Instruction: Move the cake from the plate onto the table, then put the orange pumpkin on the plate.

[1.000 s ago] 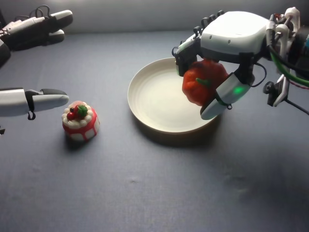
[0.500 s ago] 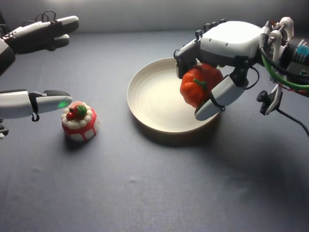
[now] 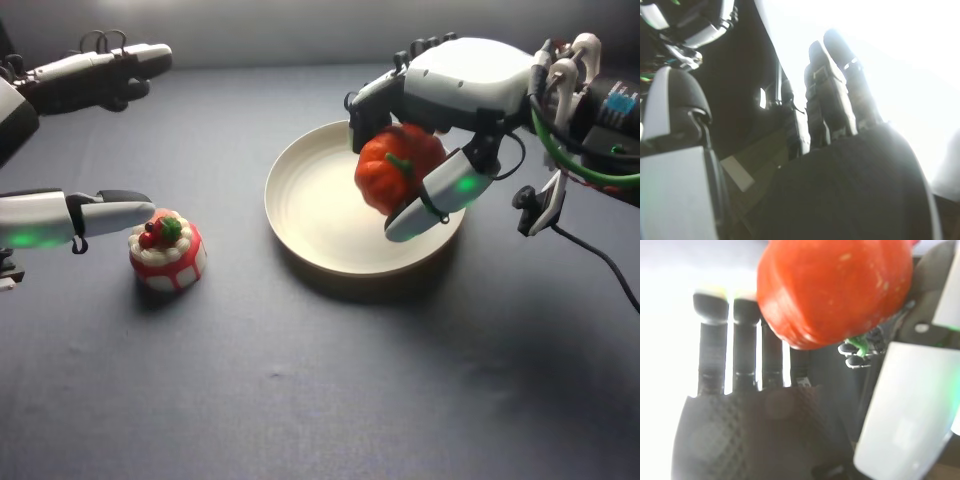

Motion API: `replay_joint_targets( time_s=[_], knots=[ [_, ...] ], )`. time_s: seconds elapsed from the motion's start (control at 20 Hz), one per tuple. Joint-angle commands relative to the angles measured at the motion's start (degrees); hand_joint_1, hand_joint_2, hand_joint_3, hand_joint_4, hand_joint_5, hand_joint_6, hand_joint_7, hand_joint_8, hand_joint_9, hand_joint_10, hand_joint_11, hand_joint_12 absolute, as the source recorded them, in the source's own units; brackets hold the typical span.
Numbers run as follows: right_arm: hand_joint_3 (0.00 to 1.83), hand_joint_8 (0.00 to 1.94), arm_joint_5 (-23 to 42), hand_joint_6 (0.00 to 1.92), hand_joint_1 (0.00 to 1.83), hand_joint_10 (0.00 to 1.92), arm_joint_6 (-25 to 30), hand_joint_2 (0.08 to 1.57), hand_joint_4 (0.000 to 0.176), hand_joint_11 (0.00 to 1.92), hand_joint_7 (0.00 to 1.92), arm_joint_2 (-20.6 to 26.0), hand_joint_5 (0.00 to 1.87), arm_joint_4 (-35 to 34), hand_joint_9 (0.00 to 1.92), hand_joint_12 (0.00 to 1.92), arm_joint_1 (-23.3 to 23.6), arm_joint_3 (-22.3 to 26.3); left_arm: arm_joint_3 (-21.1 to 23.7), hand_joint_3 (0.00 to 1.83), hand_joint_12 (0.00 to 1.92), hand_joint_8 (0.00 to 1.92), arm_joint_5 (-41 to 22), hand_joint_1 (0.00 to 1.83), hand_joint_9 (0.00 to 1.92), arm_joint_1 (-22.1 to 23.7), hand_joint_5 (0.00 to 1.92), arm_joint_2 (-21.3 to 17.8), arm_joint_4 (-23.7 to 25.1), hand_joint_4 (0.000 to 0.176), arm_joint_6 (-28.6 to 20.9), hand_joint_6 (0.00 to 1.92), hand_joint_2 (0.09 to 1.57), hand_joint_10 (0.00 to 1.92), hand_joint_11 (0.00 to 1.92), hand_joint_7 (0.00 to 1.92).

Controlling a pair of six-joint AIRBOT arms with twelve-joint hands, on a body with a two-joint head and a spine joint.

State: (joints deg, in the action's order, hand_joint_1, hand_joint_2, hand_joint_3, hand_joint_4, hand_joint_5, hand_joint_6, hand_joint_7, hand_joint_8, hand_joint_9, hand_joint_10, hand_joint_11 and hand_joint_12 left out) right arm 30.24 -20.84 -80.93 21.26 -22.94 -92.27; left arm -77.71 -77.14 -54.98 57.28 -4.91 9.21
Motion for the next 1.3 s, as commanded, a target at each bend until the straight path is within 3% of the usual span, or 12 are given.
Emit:
replay_joint_targets(
  time_s=[0.0,0.1,0.15,0.25,0.35,0.6,0.7,0.8,0.85,0.9,1.0,1.25],
  knots=[
    [0.87,1.62,6.56,1.86,1.32,1.92,0.26,0.82,0.000,0.96,0.81,0.28,0.80,-1.91,0.94,1.92,0.23,-0.40,-0.21,0.00,1.02,0.00,-6.97,1.04,0.48,0.80,0.36,0.20,-1.60,0.097,-0.22,0.00,0.99,0.00,0.16,0.31],
    [0.81,1.53,6.43,1.72,1.20,1.85,0.26,0.86,0.000,0.86,0.81,0.12,0.76,-2.22,0.84,1.92,-0.17,-0.79,-0.28,0.00,1.05,0.00,-6.93,1.01,0.49,1.00,0.35,0.33,-1.48,0.095,-0.22,0.00,0.99,0.00,0.20,0.30],
    [0.74,1.52,6.29,1.84,1.32,1.91,0.27,0.86,0.000,0.88,0.82,-0.14,0.78,-2.39,0.84,1.92,-0.31,-1.12,-0.28,0.00,1.04,0.00,-6.93,1.00,0.50,1.05,0.34,0.34,-1.41,0.076,-0.22,0.00,0.99,0.01,0.19,0.30],
    [0.62,1.47,5.77,1.87,1.34,1.86,0.27,0.90,0.000,0.88,0.82,-0.41,0.76,-2.68,0.85,1.92,-0.47,-1.50,-0.28,0.00,1.04,0.01,-6.92,0.97,0.51,1.07,0.34,0.38,-1.34,0.075,-0.22,0.00,0.99,0.01,0.22,0.31],
    [0.64,1.47,5.26,1.48,1.19,1.87,0.27,0.91,0.003,0.88,0.85,-0.43,0.77,-2.82,0.82,1.92,-0.59,-1.72,-0.38,0.00,1.06,0.00,-6.90,0.97,0.54,1.22,0.35,0.56,-1.20,0.067,-0.22,0.00,0.98,0.01,0.23,0.33],
    [0.30,1.31,5.40,1.26,1.20,1.73,0.27,1.04,0.000,0.79,0.89,-0.63,0.82,-3.82,0.80,1.86,-0.66,-2.08,-0.60,0.00,1.01,0.00,-6.86,1.03,0.50,1.43,0.36,0.94,-0.98,0.099,-0.22,0.00,1.00,0.00,0.17,0.28],
    [0.04,0.87,5.63,1.31,1.14,0.92,0.27,1.19,0.000,0.42,0.64,-0.70,0.78,-4.14,0.59,1.33,-0.66,-2.12,-0.66,0.00,0.97,0.00,-6.90,1.02,0.50,1.52,0.37,1.05,-0.95,0.108,-0.22,0.00,0.99,0.00,0.19,0.28],
    [0.00,0.20,5.90,0.61,1.24,0.26,0.27,1.03,0.000,0.17,0.55,-0.68,0.55,-4.57,0.51,1.15,-0.66,-2.14,-0.70,0.00,1.04,0.00,-6.93,1.01,0.46,1.59,0.34,1.15,-0.92,0.089,-0.22,0.00,0.99,0.00,0.15,0.27],
    [0.00,0.05,6.08,0.26,1.16,0.09,0.27,0.96,0.018,0.03,0.47,-0.66,0.56,-4.91,0.40,1.08,-0.67,-2.16,-0.70,0.00,1.08,0.00,-6.97,1.01,0.47,1.60,0.33,1.17,-0.92,0.081,-0.22,0.00,0.99,0.00,0.13,0.27],
    [0.00,0.00,6.29,0.03,1.08,0.01,0.29,0.90,0.073,0.00,0.34,-0.61,0.51,-5.15,0.31,0.75,-0.72,-2.20,-0.70,0.00,1.11,0.01,-7.05,1.00,0.51,1.64,0.34,1.19,-0.89,0.070,-0.22,0.00,0.99,0.02,0.17,0.30],
    [0.00,0.00,6.62,0.00,1.05,0.00,0.64,0.82,0.074,0.00,0.24,-0.52,0.39,-5.19,0.19,0.49,-0.77,-2.18,-0.70,0.00,1.08,0.01,-7.10,0.97,0.51,1.68,0.34,1.22,-0.88,0.077,-0.22,0.00,0.98,0.01,0.18,0.32],
    [0.00,0.00,7.82,0.00,0.96,0.01,1.87,0.75,0.117,0.00,0.22,-0.66,0.32,-5.18,0.20,0.66,-1.06,-1.96,-0.69,0.00,0.96,0.00,-7.14,0.98,0.46,1.72,0.33,1.32,-0.83,0.080,-0.22,0.00,0.98,0.00,0.19,0.29]
  ],
)
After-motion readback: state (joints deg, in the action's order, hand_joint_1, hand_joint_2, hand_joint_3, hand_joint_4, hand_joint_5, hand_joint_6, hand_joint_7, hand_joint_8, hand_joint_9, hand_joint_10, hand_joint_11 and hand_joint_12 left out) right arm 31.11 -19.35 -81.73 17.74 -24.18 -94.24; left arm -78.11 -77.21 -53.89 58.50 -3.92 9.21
